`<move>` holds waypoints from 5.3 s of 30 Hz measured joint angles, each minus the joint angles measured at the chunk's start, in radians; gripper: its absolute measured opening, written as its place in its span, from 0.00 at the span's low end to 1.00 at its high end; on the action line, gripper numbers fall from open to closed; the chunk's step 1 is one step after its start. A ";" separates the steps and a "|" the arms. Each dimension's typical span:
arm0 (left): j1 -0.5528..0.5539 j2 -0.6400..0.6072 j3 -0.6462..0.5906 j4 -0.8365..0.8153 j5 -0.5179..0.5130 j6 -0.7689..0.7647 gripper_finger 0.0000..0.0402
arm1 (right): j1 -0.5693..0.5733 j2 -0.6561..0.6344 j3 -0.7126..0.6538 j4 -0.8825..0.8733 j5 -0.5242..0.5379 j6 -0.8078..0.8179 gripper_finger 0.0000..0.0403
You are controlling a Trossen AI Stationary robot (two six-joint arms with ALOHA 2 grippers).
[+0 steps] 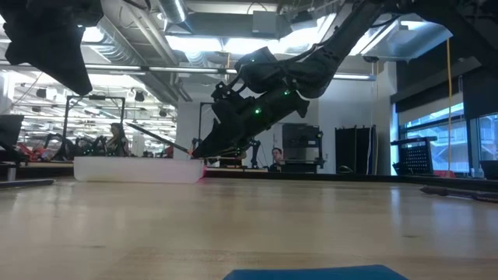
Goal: Pack school essentials
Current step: Put the top black pencil into the pink supply box, then put the black pencil into the pink supply box
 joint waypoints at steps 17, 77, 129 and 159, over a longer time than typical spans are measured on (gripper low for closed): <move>0.000 0.000 0.000 0.000 0.000 0.000 0.14 | 0.000 0.000 0.000 -0.003 0.029 0.019 0.16; 0.000 0.000 0.000 0.001 0.094 -0.038 0.14 | 0.008 -0.097 -0.001 -0.093 0.003 -0.111 0.18; -0.144 0.198 0.000 0.213 0.470 -0.663 0.14 | 0.279 -0.409 0.000 -0.580 -0.308 -0.319 0.18; -0.144 0.198 0.000 0.212 0.472 -0.683 0.14 | 0.279 -0.409 0.000 -0.578 -0.293 -0.319 0.18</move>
